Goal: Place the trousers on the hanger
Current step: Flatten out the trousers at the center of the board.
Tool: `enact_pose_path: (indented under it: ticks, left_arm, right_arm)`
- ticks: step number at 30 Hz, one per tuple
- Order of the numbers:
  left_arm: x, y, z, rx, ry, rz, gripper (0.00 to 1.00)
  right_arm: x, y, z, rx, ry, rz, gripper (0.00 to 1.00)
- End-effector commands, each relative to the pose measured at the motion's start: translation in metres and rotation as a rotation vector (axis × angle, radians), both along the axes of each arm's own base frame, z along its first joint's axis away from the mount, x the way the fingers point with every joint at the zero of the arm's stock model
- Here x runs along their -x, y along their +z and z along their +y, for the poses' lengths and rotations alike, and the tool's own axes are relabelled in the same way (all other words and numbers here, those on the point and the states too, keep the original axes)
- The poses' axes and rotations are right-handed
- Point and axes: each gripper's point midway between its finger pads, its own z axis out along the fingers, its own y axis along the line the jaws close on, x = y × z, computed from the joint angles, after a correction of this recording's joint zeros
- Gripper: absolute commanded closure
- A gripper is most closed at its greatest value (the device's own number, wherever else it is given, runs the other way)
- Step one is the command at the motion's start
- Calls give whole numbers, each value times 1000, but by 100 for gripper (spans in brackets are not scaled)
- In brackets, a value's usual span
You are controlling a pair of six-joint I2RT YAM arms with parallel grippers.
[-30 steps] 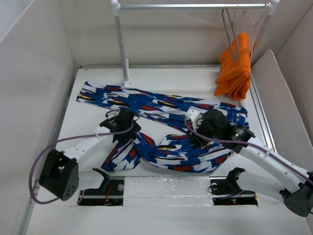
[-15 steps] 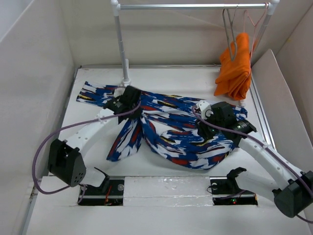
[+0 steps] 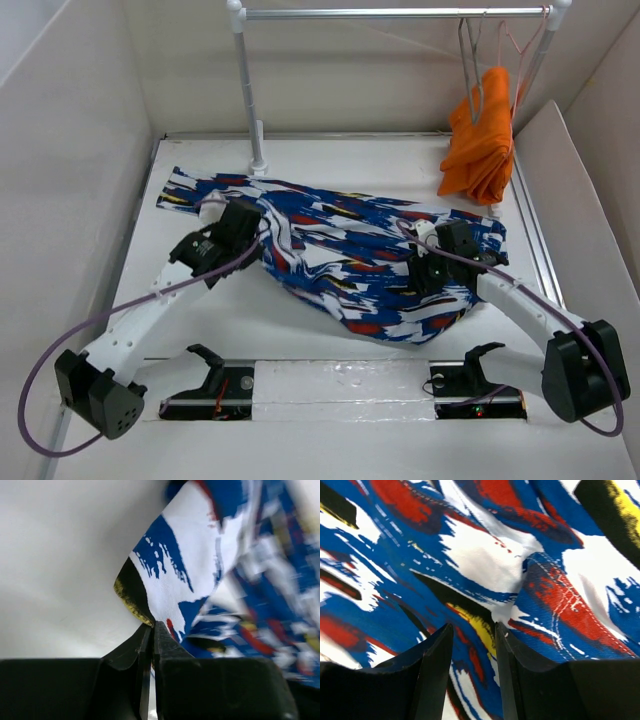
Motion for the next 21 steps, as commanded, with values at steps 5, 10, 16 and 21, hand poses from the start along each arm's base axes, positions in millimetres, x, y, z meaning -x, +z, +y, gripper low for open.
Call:
enact_pose_path:
  ticks: [5,10,16,21]
  left_arm:
    - [63,-78,-7,134,-95,166,100]
    - [14,-46,-53,203,-228,47,98]
    - [-21,-26,-158,29,-441,37,67]
    - [-13,-35,-217,-173,-557,75,13]
  right_arm:
    - [-18,18,1,-39,-1,-94,55]
    - [-25,25,1,-23,7,-107,56]
    - [-34,45,1,-32,-9,-154,57]
    - [-28,59,1,-31,-21,-180,54]
